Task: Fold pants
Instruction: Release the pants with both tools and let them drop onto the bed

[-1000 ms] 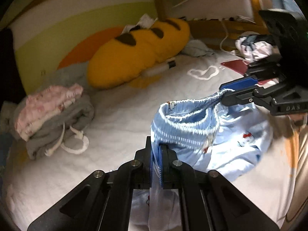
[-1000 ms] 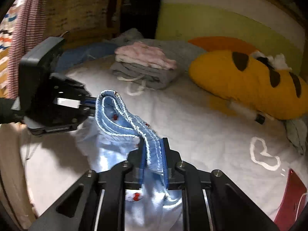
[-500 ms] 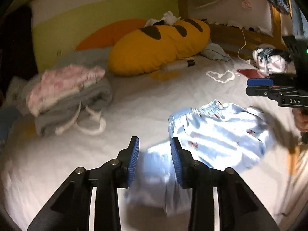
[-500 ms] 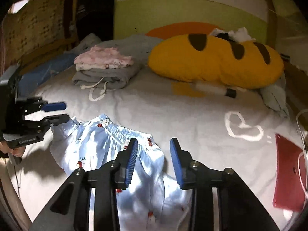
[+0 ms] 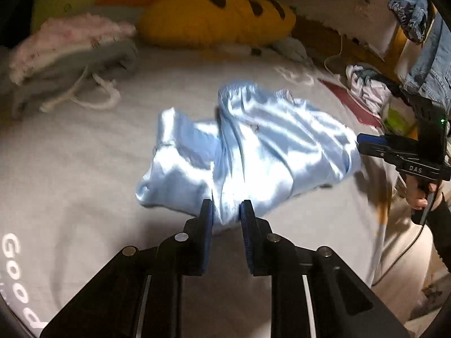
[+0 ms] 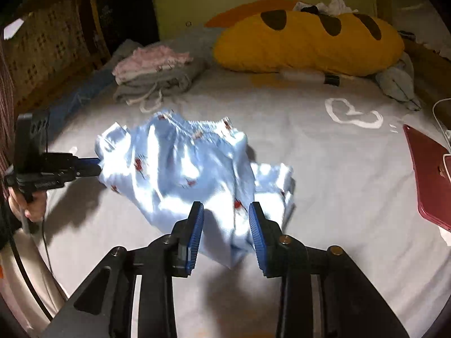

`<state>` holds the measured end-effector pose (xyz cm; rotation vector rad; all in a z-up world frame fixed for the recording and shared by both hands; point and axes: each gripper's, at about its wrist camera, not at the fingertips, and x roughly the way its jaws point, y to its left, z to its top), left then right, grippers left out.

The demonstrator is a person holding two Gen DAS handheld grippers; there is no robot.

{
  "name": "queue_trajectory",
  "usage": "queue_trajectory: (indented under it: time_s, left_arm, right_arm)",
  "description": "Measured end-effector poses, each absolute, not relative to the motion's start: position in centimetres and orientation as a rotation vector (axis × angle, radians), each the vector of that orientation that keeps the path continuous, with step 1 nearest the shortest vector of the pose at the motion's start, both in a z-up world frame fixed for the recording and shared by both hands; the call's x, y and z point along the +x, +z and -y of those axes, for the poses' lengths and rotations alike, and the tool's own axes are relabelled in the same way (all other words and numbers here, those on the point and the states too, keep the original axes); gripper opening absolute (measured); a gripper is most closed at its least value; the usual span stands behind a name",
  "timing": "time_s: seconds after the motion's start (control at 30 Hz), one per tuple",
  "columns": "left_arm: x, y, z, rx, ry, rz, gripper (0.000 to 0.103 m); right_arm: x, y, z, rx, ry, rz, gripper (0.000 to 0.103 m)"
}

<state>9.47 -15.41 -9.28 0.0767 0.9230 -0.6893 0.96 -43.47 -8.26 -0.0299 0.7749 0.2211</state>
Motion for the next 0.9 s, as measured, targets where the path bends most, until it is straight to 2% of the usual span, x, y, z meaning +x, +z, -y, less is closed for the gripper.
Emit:
queue_trajectory:
  time_s: [0.23,0.27,0.3,0.33,0.37,0.4,0.6,0.9]
  left_arm:
    - [9.6,-9.8,15.3,0.058,-0.715,-0.925,0.019]
    - [9.6,-9.7,15.6,0.070,-0.710,-0.918,0.019]
    - [9.6,-9.8,15.7,0.079,-0.702,-0.912,0.018]
    - [9.6,-9.7,15.7,0.077,-0.693,-0.902,0.005]
    - [9.5,-9.6,15.5,0.070,-0.686,-0.890,0.002]
    - [9.4,-9.3,15.3,0.063,-0.679,-0.874,0.002]
    - [8.5,-6.5,14.0,0.113,-0.596,-0.742,0.001]
    - [9.3,-8.8,13.7,0.200,-0.495,-0.830,0.002]
  right_arm:
    - [1.5,-10.3,44.3,0.045,0.293,-0.874,0.036]
    - [1.6,-10.3,44.1,0.035,0.292,-0.873,0.033]
    - [1.6,-10.4,43.8,0.016,0.285,-0.869,0.020]
    - [1.6,-10.4,43.5,-0.007,0.277,-0.865,0.011]
    - [1.5,-10.2,43.3,-0.022,0.259,-0.850,0.004]
    - [1.2,-10.0,43.2,-0.027,0.246,-0.830,0.003]
    - [0.5,-8.3,44.6,-0.012,0.142,-0.737,0.001]
    - [1.3,-9.8,46.1,0.008,0.079,-0.821,0.000]
